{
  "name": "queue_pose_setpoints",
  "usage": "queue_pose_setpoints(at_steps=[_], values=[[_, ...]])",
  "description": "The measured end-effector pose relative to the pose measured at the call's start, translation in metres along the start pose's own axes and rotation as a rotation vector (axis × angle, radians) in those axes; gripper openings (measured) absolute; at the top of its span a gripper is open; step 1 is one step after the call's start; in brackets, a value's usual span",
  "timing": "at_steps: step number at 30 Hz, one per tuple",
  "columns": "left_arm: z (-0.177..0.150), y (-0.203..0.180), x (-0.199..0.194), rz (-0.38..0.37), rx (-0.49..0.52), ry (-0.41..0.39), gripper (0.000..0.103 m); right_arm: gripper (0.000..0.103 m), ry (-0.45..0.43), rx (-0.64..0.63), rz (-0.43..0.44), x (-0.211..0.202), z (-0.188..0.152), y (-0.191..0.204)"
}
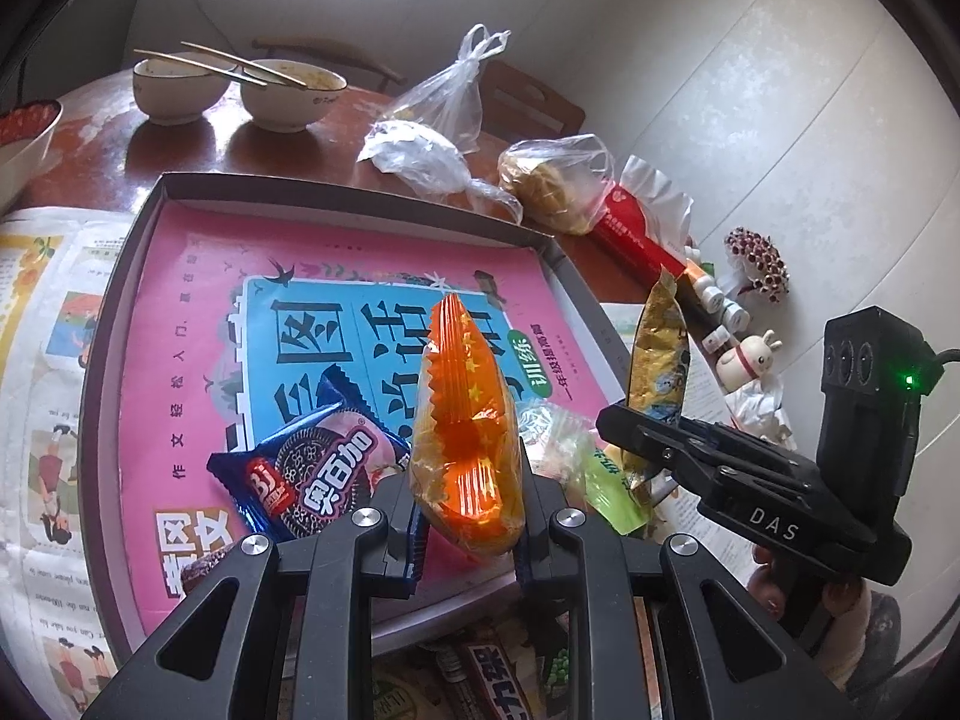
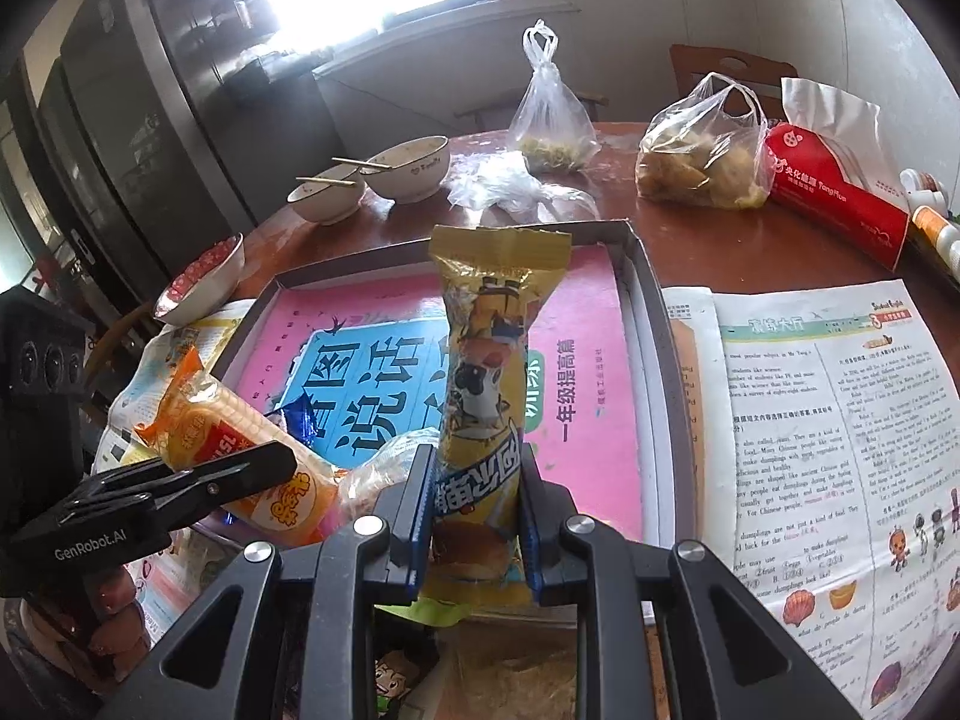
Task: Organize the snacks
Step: 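Carry the orange chip bag over the tray while the right tool carries the yellow stick snack there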
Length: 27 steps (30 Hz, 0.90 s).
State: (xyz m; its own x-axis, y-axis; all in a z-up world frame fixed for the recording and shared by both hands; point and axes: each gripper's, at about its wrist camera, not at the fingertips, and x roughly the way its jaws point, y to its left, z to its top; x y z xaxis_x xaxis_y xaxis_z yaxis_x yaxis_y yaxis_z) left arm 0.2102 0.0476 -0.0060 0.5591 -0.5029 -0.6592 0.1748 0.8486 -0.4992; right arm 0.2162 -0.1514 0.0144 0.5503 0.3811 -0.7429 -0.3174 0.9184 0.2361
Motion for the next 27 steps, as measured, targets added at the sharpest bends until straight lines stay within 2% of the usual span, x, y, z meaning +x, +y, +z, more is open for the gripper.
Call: queue_pose_setpoints(at_steps=[9,27], values=[[0.003,0.001,0.007,-0.010,0.002,0.030,0.022,0.025,0.029,0.014,0.022,0.009,0.004,-0.002],[0.008,0.000,0.012,-0.004,-0.001,0.046,0.023,0.025,0.037,-0.007,0.004,0.011,0.005,0.000]])
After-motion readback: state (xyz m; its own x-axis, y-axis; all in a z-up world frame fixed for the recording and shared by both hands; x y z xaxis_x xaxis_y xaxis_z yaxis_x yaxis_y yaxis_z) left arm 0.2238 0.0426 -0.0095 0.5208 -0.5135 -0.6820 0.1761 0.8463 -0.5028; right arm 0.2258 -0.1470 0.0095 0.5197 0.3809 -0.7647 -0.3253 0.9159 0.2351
